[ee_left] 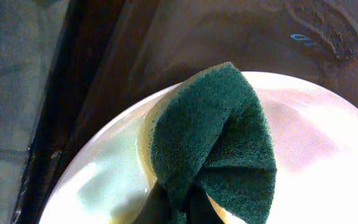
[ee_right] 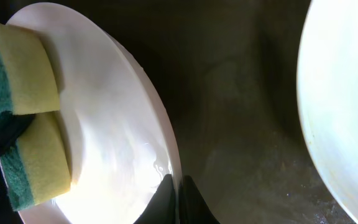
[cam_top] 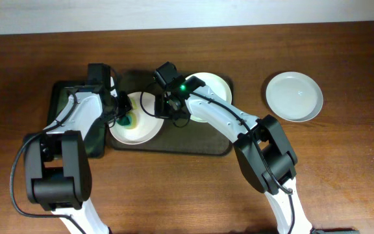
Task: Clean dirty plates on tray and stack at the side
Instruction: 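Return the sponge to the green tray and lift the plate with right gripper, then place the held plate onto the plate stack at right, open right gripper, then move the right gripper back and grasp the last plate's rim, then grasp the sponge from the green tray with the left gripper, then scrub the plate held by the right gripper with the left sponge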
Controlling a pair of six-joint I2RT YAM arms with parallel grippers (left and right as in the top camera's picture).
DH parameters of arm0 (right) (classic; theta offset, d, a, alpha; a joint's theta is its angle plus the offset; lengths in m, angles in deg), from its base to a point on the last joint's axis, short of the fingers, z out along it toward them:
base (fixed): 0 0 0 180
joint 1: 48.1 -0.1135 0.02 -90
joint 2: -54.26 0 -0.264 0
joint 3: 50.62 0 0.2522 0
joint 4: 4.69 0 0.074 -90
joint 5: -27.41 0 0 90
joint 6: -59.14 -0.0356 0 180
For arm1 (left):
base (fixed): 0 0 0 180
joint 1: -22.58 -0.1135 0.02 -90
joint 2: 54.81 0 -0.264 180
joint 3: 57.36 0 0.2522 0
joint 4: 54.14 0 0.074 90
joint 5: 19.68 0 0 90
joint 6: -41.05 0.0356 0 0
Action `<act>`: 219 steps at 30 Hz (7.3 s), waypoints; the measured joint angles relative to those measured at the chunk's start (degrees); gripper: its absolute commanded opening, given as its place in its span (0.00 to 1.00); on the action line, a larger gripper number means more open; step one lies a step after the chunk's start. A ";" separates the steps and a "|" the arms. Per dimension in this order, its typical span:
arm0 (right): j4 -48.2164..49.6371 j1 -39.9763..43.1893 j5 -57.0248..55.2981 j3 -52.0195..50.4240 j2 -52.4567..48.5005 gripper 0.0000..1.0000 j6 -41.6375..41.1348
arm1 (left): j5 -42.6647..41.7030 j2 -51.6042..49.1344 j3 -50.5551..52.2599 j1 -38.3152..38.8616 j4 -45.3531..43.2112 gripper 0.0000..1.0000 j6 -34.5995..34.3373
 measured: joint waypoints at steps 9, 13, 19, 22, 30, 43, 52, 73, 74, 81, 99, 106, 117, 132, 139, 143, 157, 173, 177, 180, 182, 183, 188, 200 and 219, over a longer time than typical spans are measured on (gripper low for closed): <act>-2.73 0.00 0.35 0.00 0.00 0.04 1.75 | 19.45 16.92 -4.15 -7.56 2.01 0.00 15.87; -3.26 0.00 0.37 0.00 0.00 0.04 2.93 | 20.57 8.72 -3.67 -13.05 5.86 0.98 19.69; -14.01 0.00 -6.56 6.27 2.64 0.04 8.44 | 19.23 11.39 -3.74 -13.03 8.37 0.99 19.87; -27.63 0.00 -19.52 20.55 5.53 0.04 11.63 | 14.82 24.59 -4.42 -13.03 8.15 0.99 19.87; -33.03 -10.75 -57.88 27.15 6.56 0.04 14.99 | 1.86 38.05 -4.87 -13.27 8.57 0.99 19.87; -18.08 -14.95 -75.23 10.82 6.27 0.04 20.02 | -5.35 38.05 -4.87 -18.10 8.39 0.99 19.87; -17.09 -15.72 -61.81 10.80 6.27 0.04 22.67 | -5.51 38.05 -4.87 -18.10 8.63 0.99 19.87; -33.05 68.74 2.34 8.46 7.96 0.04 31.17 | -1.51 15.85 -4.90 10.97 7.21 0.99 26.58; -32.28 69.61 1.88 6.49 8.07 0.04 31.71 | -1.53 15.85 -4.90 10.93 6.99 0.99 26.58; -22.27 63.41 0.72 -2.82 8.28 0.04 30.99 | -1.51 15.85 -4.90 10.93 6.67 0.99 26.58; -31.08 22.82 -5.64 5.49 11.58 0.59 20.28 | -1.14 15.85 -4.90 9.38 7.65 0.99 26.47; -21.49 14.84 -8.83 -3.58 6.69 0.58 -8.11 | -1.14 16.17 -4.90 6.71 8.37 0.99 26.34; -13.35 14.91 -8.31 -6.99 2.60 0.04 -19.43 | -1.14 16.22 -4.90 6.71 8.39 0.99 26.34; -14.16 9.70 -3.58 -5.77 2.58 0.63 3.67 | 4.76 26.47 -4.92 -6.49 10.91 1.00 26.32; -28.92 11.41 -0.02 6.19 8.74 0.74 15.19 | 8.57 10.10 -4.85 -12.57 9.27 1.00 26.38; -30.62 11.41 -0.28 7.19 16.22 0.74 19.76 | 8.96 2.43 -4.85 -13.79 5.40 1.00 26.58; -31.71 11.41 -0.31 7.28 16.22 0.74 19.98 | 9.55 -6.03 -4.94 -13.92 -2.80 0.43 27.36; -32.17 11.41 -2.47 7.26 16.22 0.74 20.11 | 9.84 2.95 -13.49 -14.21 10.71 0.00 23.19; -32.81 11.41 -2.93 6.78 16.20 0.75 20.15 | 9.81 2.95 -13.49 -14.21 12.26 0.00 22.36; -32.68 11.41 -2.97 6.62 16.17 0.76 20.13 | 9.81 2.95 -13.49 -14.21 12.68 0.00 22.36; -30.36 11.41 -3.17 4.35 16.04 0.76 20.15 | 9.81 2.95 -13.49 -14.21 12.68 0.00 22.34; -25.59 11.41 -3.19 -0.28 15.76 0.75 20.15 | 9.81 2.95 -13.49 -14.21 12.70 0.00 22.34; -8.92 11.41 -2.62 -14.29 14.88 0.52 20.39 | 9.79 2.95 -13.49 -14.21 12.83 0.00 22.16; 5.03 10.12 -2.69 -18.71 10.25 0.04 20.11 | 6.01 8.90 -13.49 -12.92 12.74 0.00 22.12; 9.55 9.31 1.31 -18.73 10.27 0.04 4.39 | -5.14 -0.48 -8.52 12.87 2.51 0.00 -2.34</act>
